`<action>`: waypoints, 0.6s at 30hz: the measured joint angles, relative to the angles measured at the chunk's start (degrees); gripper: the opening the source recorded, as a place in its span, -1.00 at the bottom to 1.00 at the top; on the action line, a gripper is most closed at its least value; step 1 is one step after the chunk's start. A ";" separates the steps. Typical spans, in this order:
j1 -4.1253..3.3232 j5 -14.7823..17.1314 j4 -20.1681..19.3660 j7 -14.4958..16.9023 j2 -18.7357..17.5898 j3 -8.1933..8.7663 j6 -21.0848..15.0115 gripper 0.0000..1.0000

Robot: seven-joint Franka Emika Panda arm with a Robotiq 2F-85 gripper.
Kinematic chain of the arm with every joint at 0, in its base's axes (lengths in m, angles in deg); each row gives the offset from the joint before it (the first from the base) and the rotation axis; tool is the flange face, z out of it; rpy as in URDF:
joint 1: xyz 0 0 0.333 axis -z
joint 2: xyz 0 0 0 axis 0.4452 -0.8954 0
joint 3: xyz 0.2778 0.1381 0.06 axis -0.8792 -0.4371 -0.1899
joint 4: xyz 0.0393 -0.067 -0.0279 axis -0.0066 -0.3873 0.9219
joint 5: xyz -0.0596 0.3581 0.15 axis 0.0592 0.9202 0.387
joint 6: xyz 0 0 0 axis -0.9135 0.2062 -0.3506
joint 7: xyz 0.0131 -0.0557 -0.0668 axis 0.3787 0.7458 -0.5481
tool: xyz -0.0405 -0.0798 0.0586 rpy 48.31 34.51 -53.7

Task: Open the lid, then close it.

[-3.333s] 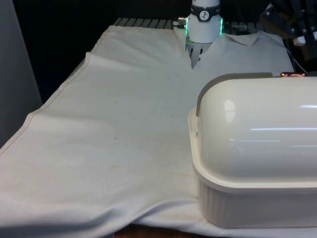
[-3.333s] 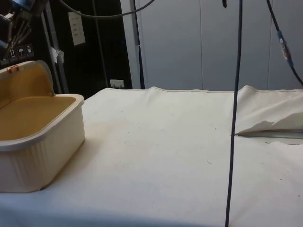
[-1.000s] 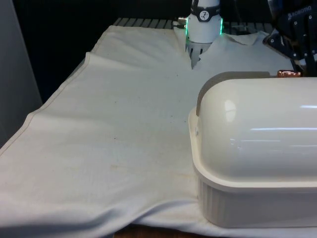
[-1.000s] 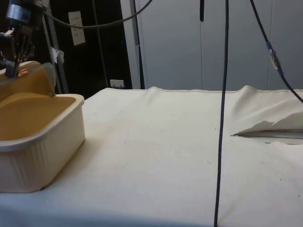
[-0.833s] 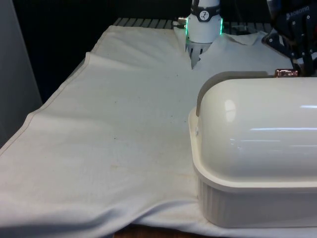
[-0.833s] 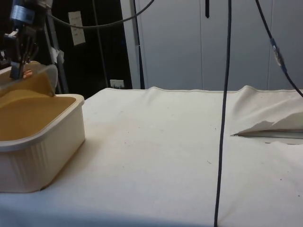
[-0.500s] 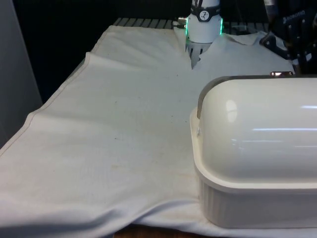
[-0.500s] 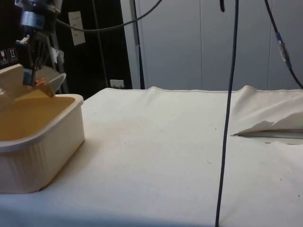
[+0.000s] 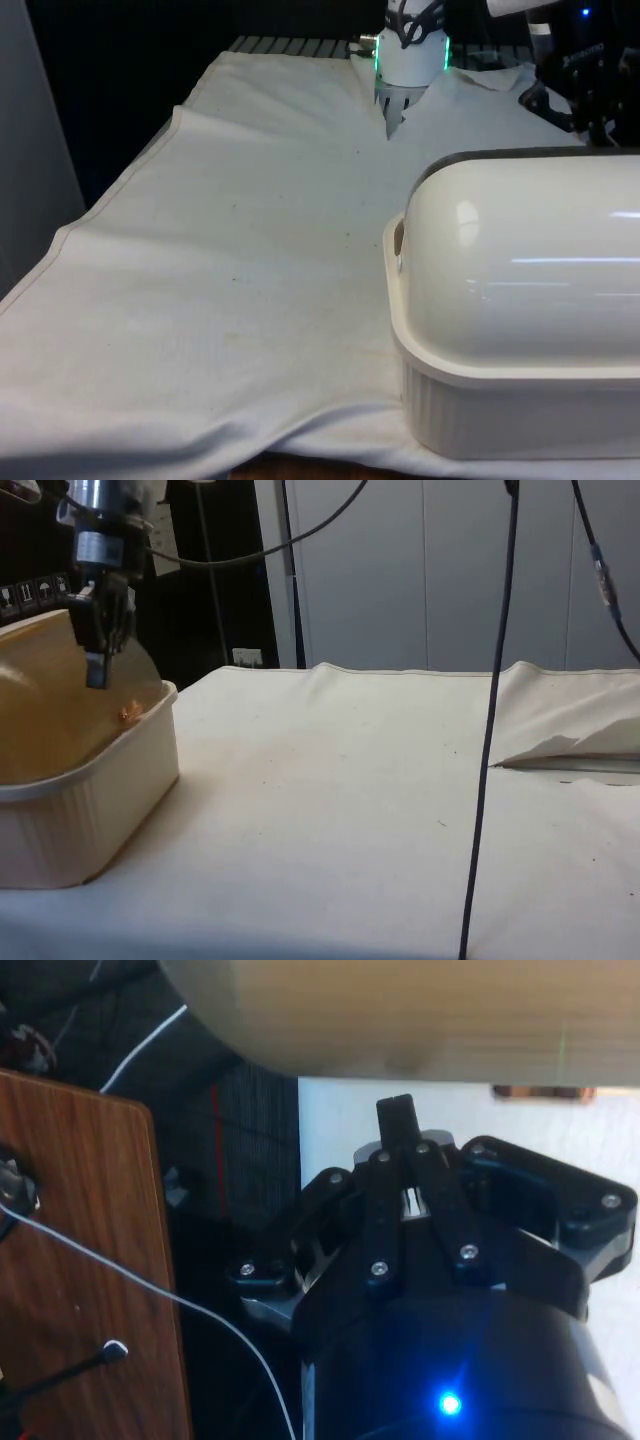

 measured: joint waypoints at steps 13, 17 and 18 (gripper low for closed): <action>0.11 0.06 -6.59 -0.11 4.18 0.11 -0.23 -1.00; 0.11 0.11 -8.31 -0.11 5.16 0.17 -0.63 -1.00; 0.11 0.11 -9.00 -0.17 5.50 0.23 -0.86 -1.00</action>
